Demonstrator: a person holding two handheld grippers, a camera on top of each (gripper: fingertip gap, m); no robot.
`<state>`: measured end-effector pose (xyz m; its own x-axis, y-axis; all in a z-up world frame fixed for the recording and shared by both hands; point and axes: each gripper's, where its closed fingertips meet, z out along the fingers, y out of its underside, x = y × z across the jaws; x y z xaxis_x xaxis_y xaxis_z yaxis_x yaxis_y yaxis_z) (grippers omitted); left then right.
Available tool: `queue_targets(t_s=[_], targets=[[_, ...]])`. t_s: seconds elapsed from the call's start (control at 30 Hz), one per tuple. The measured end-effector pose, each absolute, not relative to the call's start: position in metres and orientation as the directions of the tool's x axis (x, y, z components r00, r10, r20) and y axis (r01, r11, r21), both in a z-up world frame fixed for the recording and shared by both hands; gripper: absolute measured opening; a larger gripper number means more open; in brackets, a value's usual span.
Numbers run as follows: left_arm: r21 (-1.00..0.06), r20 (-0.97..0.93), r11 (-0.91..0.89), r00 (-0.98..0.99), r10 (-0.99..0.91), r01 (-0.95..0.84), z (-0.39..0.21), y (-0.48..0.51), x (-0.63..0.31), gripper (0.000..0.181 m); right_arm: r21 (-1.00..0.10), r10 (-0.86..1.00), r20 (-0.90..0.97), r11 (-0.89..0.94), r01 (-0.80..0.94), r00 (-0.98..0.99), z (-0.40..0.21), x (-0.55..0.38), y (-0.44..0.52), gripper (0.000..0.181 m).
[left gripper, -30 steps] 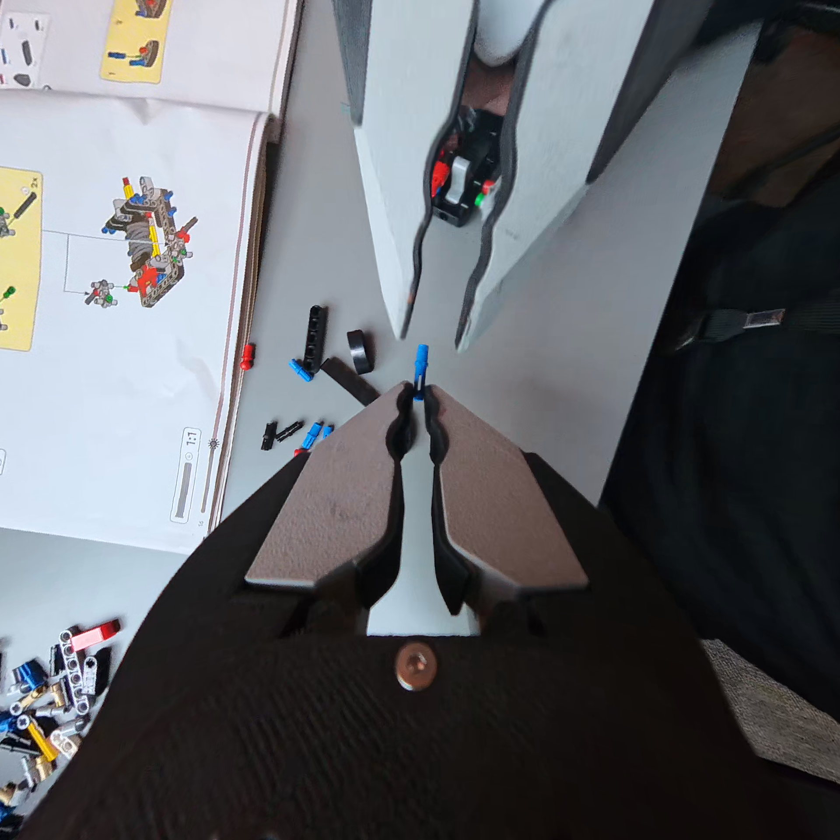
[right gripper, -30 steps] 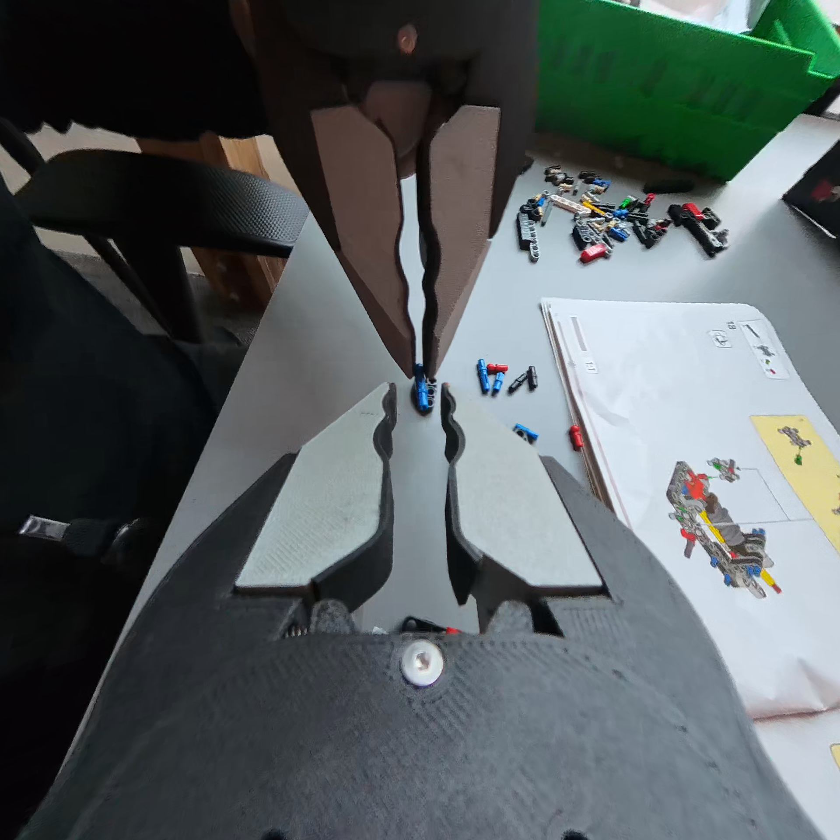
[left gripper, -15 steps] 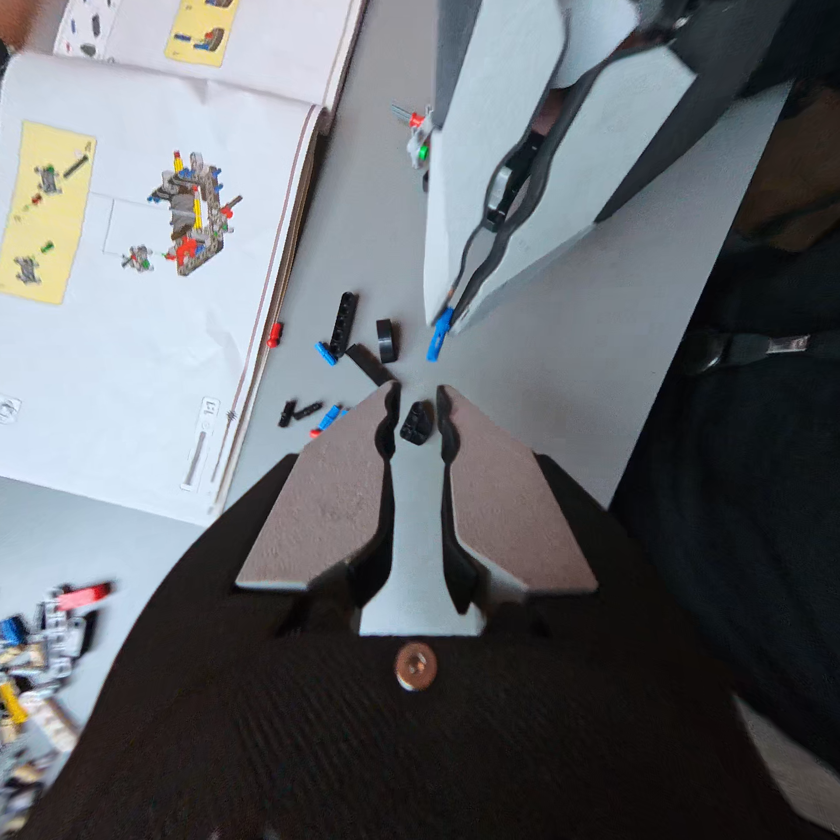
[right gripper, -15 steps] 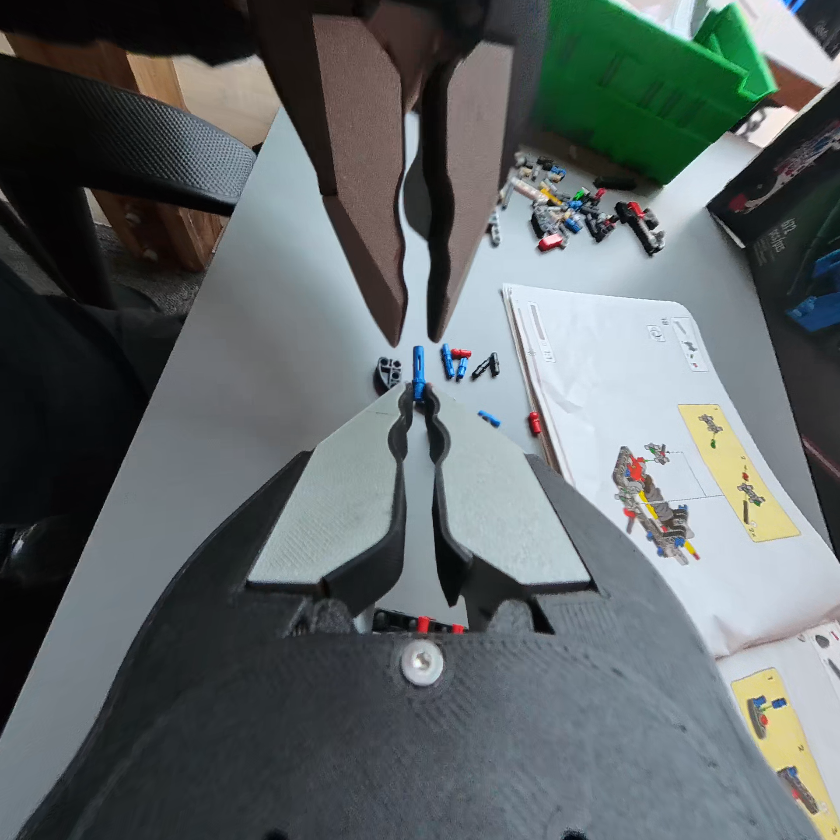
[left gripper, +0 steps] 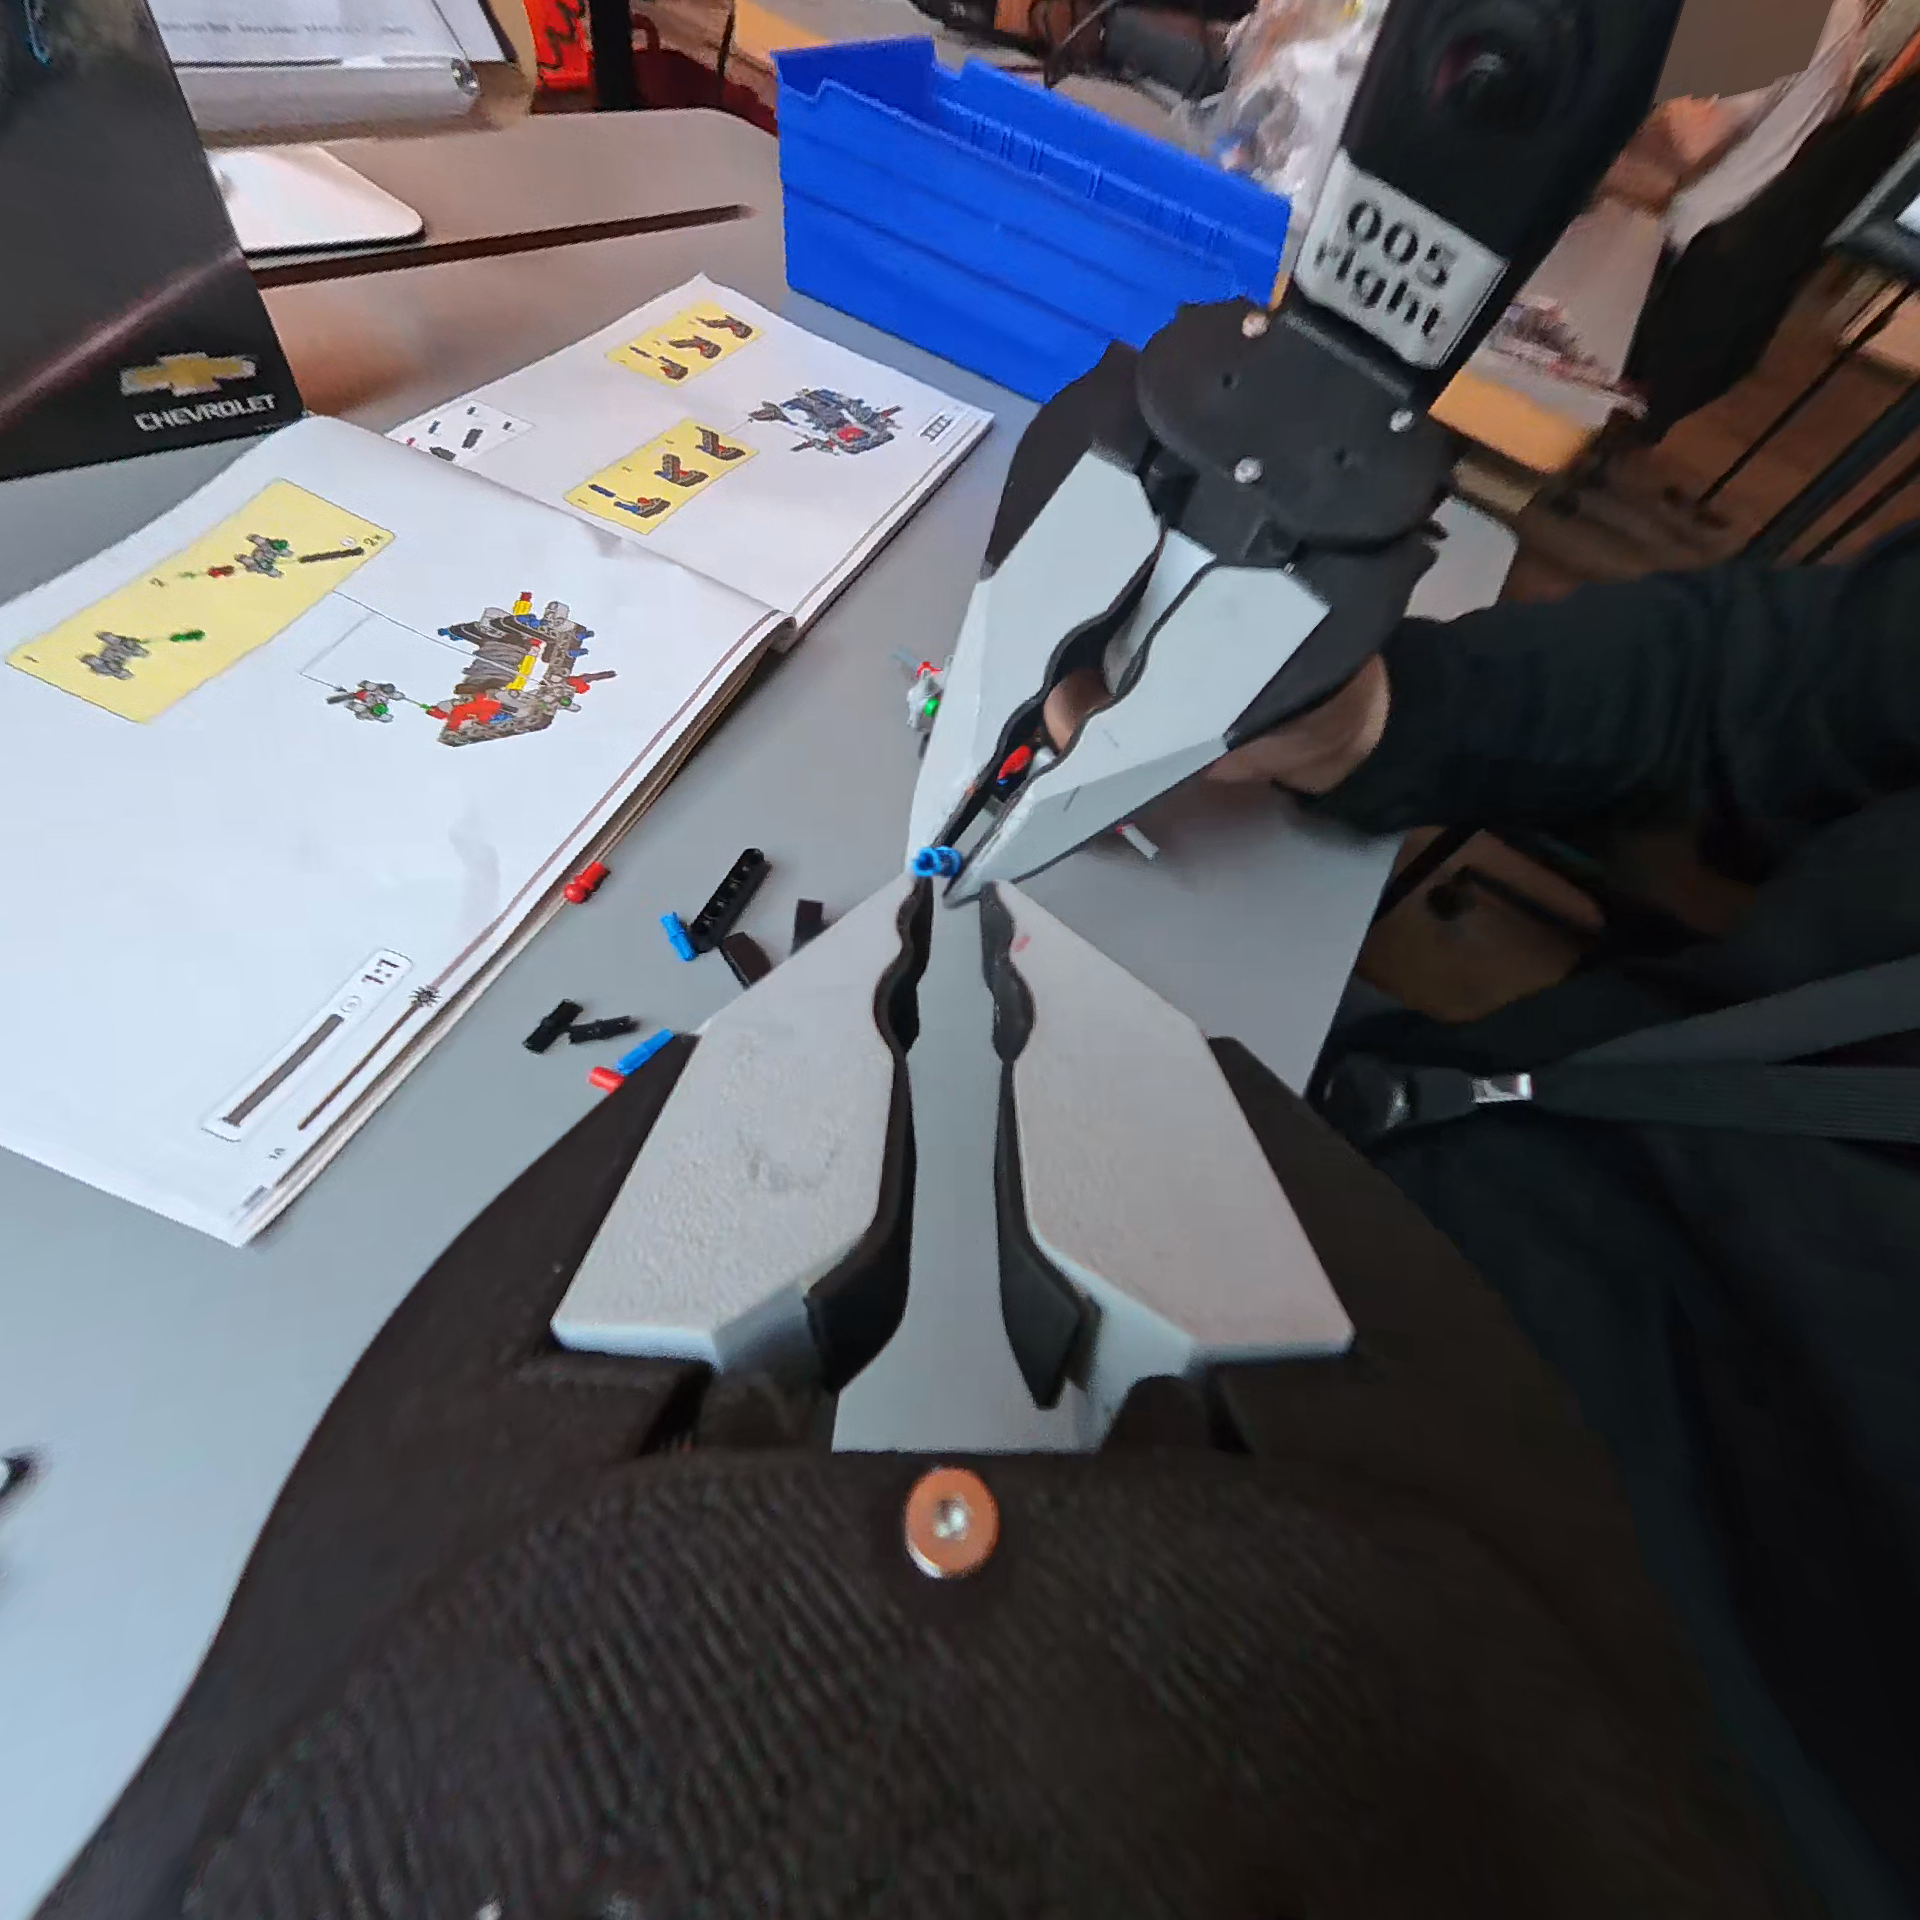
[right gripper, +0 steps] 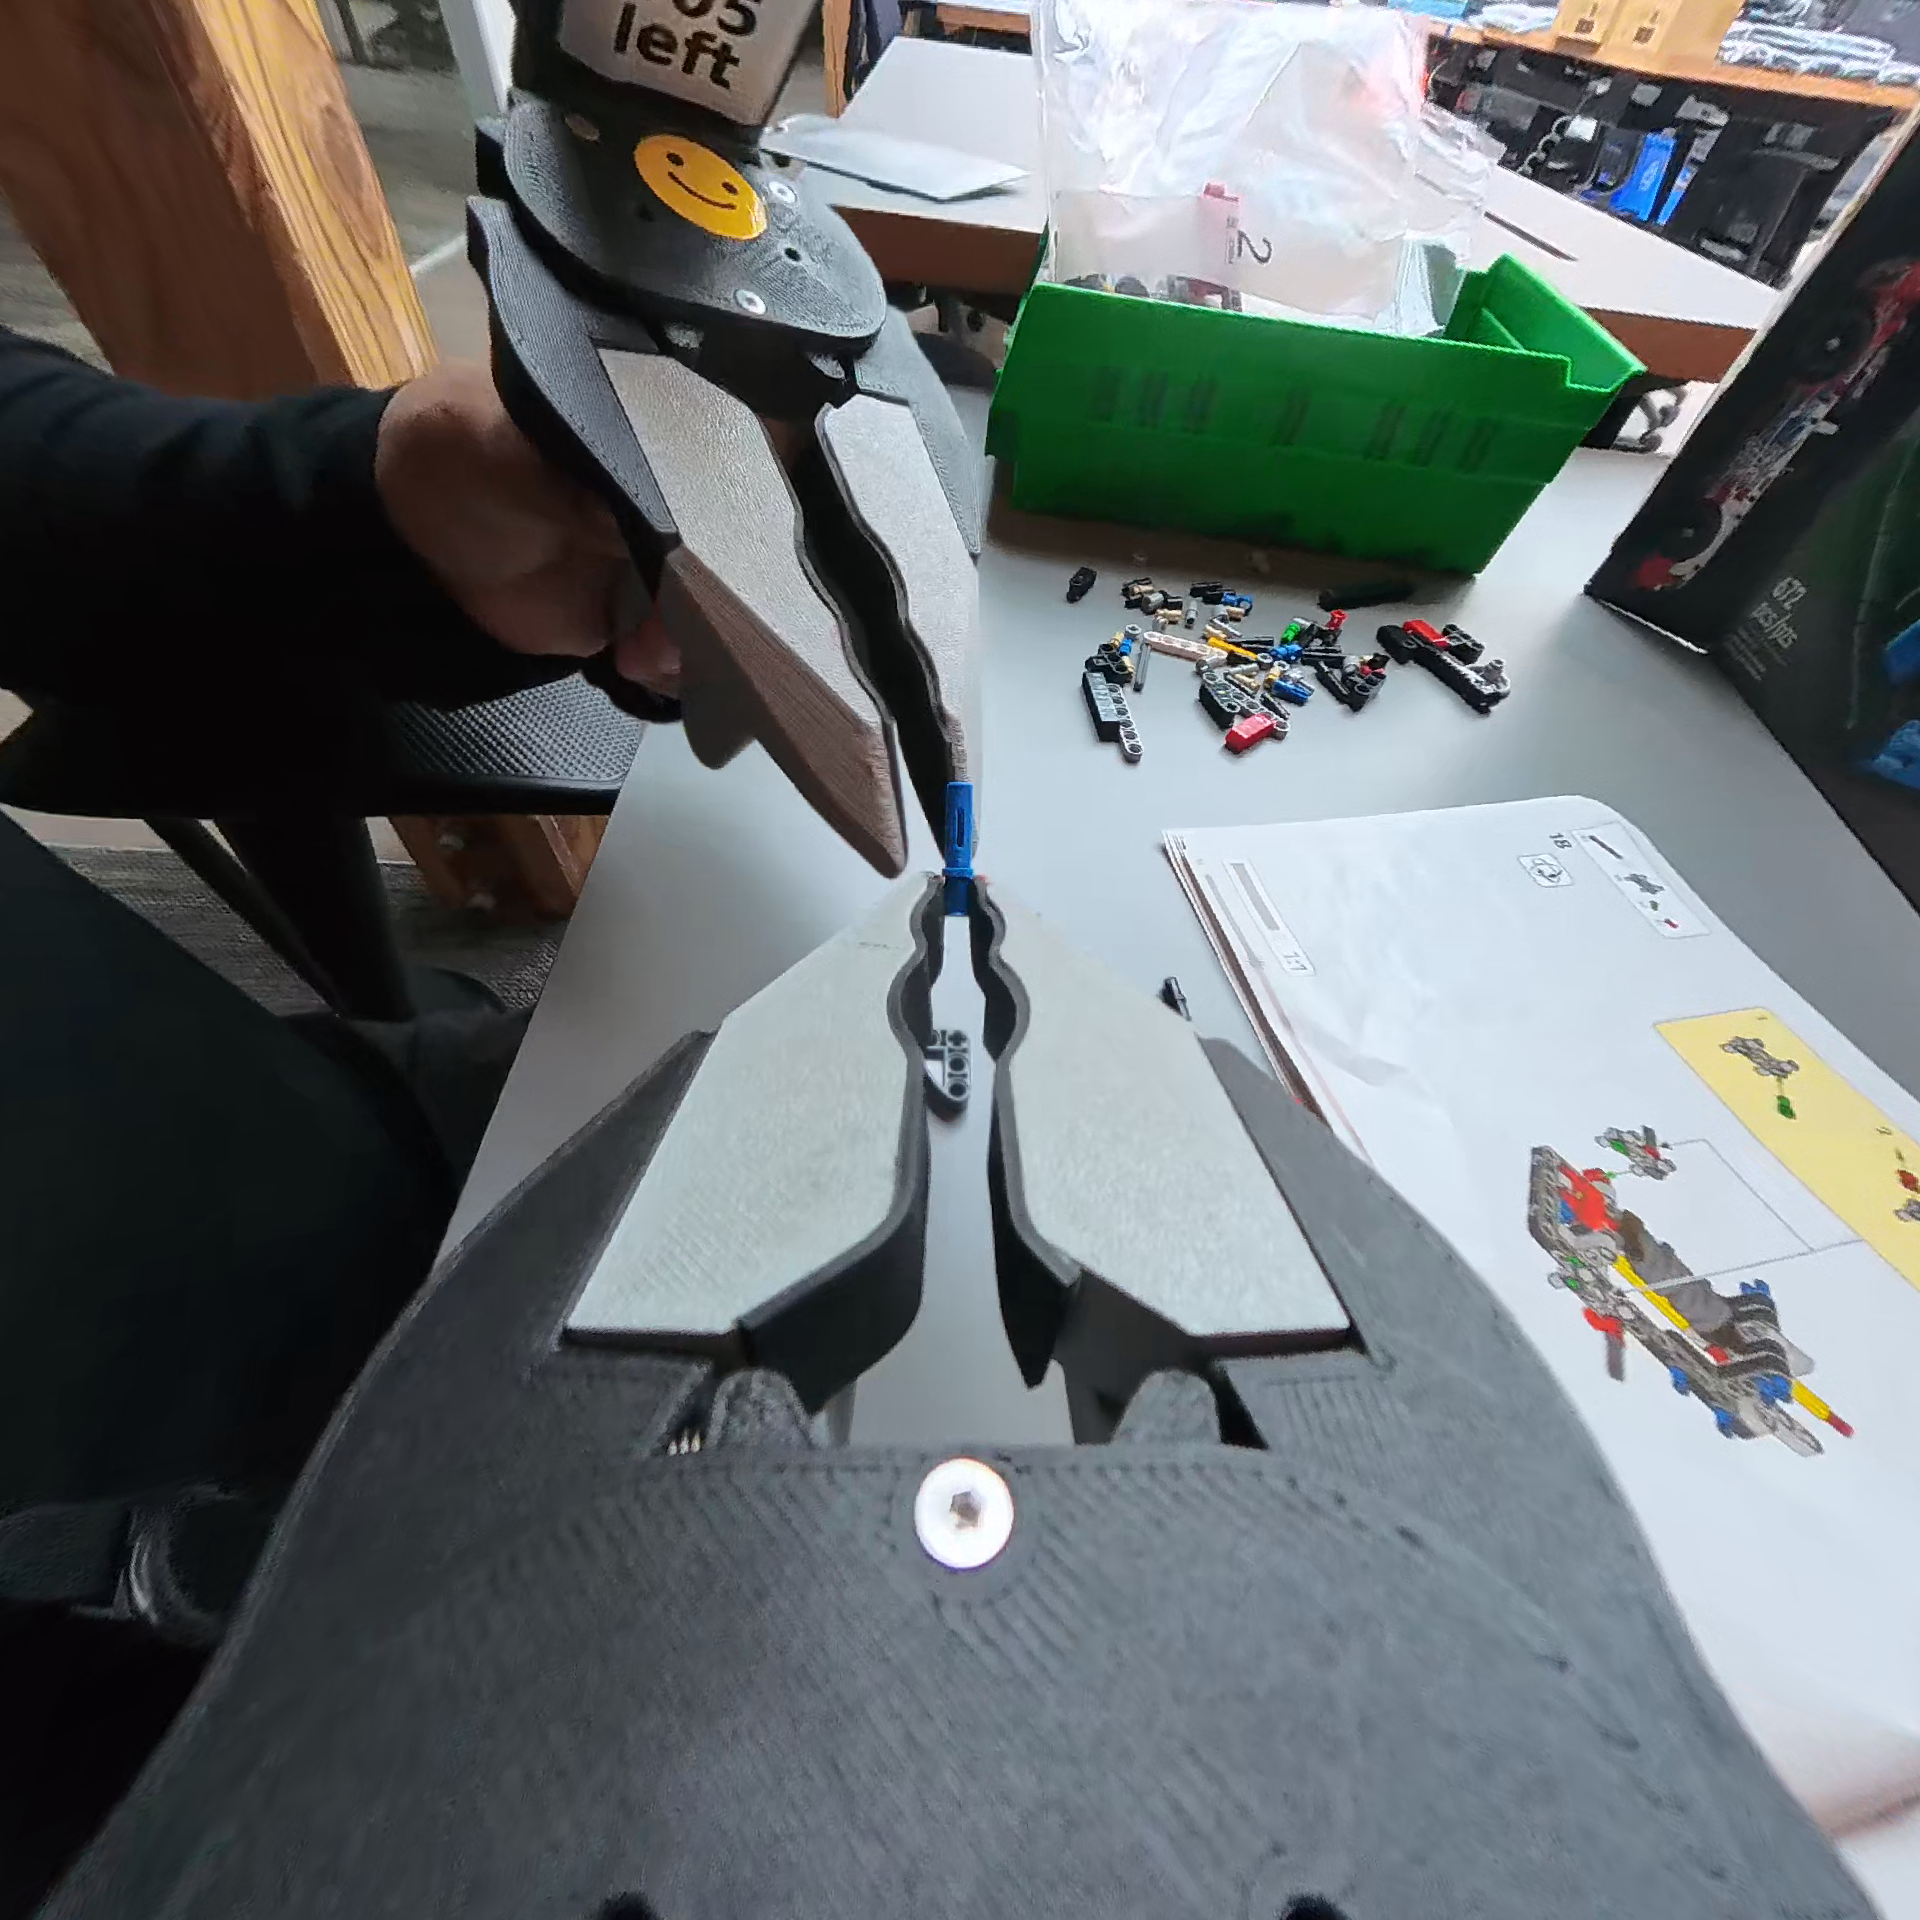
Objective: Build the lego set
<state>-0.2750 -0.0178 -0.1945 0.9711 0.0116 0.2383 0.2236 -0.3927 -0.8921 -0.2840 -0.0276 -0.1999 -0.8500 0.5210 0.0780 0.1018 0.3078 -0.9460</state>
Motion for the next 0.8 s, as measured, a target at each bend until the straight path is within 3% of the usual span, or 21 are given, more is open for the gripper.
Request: queue_targets(t_s=[0.4,0.67,0.8], targets=[[-0.85,0.382,-0.373,0.923,0.053,0.373,-0.203,-0.028,-0.281,0.003,-0.918,0.533,0.156,0.389,0.078,-0.832,-0.214,-0.286,-0.041,0.001],[-0.768,0.236,-0.598,0.969,0.071,0.23,-0.241,-0.037,-0.293,0.002,-0.797,0.5,0.118,0.564,0.219,-0.858,-0.241,-0.285,-0.028,0.01],[-0.748,0.187,-0.637,0.98,0.063,0.184,-0.254,-0.035,-0.295,0.002,-0.74,0.524,0.008,0.575,0.348,-0.852,-0.255,-0.284,-0.022,0.017]])
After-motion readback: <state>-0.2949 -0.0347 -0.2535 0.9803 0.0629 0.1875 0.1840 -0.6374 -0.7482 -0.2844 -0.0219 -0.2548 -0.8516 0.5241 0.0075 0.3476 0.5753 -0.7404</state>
